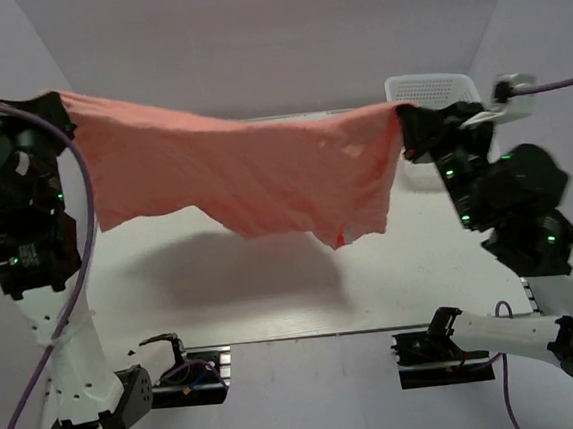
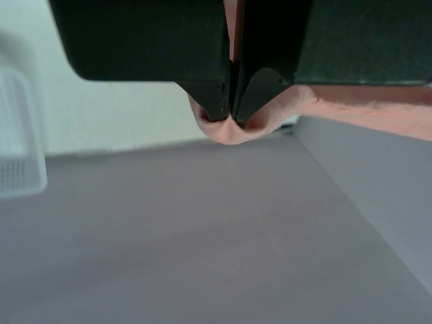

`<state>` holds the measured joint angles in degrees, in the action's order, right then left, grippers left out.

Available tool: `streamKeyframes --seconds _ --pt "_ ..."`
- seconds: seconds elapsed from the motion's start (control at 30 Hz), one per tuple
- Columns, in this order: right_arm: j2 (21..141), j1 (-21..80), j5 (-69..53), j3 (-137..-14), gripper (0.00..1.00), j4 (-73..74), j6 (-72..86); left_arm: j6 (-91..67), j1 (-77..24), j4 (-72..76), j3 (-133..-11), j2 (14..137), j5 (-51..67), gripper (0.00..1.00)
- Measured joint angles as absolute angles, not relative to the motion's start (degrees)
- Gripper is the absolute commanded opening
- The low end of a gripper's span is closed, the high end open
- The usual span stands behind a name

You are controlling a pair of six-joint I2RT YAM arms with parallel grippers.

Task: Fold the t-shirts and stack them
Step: Flatten out the tshirt

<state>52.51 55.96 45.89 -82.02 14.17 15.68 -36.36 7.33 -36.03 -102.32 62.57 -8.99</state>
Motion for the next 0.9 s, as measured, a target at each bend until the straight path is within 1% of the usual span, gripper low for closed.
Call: streamKeyframes --seconds 0.1,0.17,0.23,0.33,0.57,0.77,0.9 --pt "53.1 55.9 42.6 -92.6 0.00 14.4 9.8 -35.0 7.4 -39.1 -116.3 64.8 -8.8 0.00" --pt "54.5 56.0 38.3 -100.9 0.00 15.9 6.9 -34.2 7.4 -40.2 -122.7 65.6 -8.3 0.00" --pt "55.3 56.0 33.5 -107.7 0.00 17.6 5.0 -33.6 7.4 -41.1 -126.8 65.3 -7.6 0.00" --pt "54.8 56.0 27.8 -113.8 0.00 18.8 2.9 -33.2 7.4 -42.0 -127.9 63.1 -5.7 0.00" --pt "50.0 55.9 18.6 -115.7 0.00 19.7 0.2 -32.4 7.4 -42.0 -128.2 57.1 -1.9 0.00" --pt "46.2 55.5 9.0 -116.5 0.00 20.7 1.3 -32.3 7.4 -41.3 -129.2 51.9 0.8 0.00" --pt "45.9 54.7 7.3 -117.7 0.00 20.6 1.5 -32.4 7.5 -40.6 -129.9 49.6 2.5 0.00"
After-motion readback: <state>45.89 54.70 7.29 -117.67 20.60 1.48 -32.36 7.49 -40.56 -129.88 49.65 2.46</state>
